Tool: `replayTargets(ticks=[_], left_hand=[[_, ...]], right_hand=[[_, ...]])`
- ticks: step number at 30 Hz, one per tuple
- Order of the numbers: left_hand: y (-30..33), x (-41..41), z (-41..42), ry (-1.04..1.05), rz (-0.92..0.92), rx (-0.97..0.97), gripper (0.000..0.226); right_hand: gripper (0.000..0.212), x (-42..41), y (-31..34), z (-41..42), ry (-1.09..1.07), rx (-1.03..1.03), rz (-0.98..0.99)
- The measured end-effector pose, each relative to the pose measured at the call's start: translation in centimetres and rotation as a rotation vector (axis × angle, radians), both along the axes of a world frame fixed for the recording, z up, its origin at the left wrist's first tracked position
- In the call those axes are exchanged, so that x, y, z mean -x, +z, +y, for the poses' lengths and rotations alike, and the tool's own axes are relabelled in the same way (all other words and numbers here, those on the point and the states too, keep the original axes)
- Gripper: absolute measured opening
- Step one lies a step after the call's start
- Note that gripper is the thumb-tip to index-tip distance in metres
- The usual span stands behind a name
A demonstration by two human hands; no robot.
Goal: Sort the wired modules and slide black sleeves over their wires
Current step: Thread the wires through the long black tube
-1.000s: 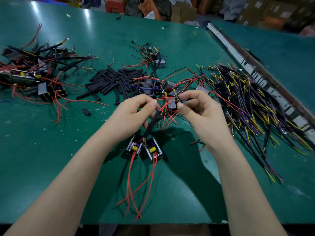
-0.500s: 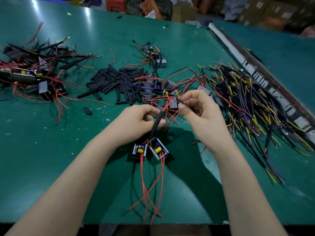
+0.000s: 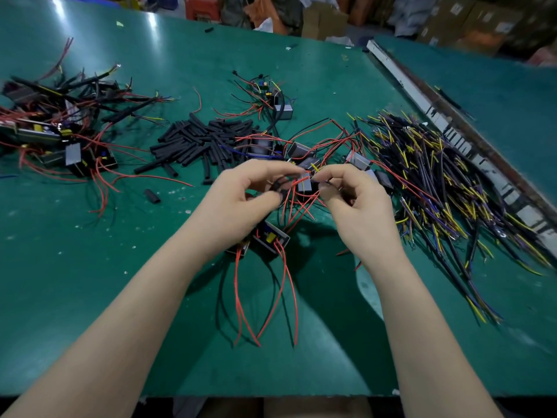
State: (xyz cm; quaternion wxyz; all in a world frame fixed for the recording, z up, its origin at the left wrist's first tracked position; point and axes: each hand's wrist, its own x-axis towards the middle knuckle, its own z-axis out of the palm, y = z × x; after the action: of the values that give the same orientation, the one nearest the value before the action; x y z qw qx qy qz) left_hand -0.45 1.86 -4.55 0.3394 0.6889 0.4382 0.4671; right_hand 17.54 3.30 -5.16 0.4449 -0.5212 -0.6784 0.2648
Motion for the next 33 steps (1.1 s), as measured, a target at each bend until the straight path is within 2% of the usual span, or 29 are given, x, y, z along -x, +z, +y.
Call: replayTargets(ticks=[3, 7, 15, 20, 29, 33], left_hand=[[-0.4, -0.6, 0.0, 0.069, 0.181, -0.079, 0.050], [-0.3, -0.9, -0.2, 0.181, 0.275, -0.123, 0.031], [-0.7, -1.2, -0.4, 0.209, 0.546, -0.142, 0.039], [-0.6, -1.5, -0.5, 0.224, 0.460, -0.086, 0.049], [-0.6, -1.5, -0.4, 0.267, 0.194, -0.098, 0.016], [-0.4, -1.5, -0.3, 0.273, 0.153, -0.072, 0.018]], right_hand=[[0.040, 0.5, 0.3, -0.4, -0.015, -0.058, -0.046], [0.042, 0.7, 0.3, -0.5, -0.017, -0.083, -0.047], [0.037, 1.6, 0.0, -0.8, 0.005, -0.089, -0.020], [0.037, 1.5, 0.5, -1.0, 0.038, -0.053, 0.019], [0.035, 1.5, 1.1, -1.4, 0.100, -0.027, 0.083], [0.028, 1.5, 1.0, -1.3, 0.125, -0.046, 0.054]])
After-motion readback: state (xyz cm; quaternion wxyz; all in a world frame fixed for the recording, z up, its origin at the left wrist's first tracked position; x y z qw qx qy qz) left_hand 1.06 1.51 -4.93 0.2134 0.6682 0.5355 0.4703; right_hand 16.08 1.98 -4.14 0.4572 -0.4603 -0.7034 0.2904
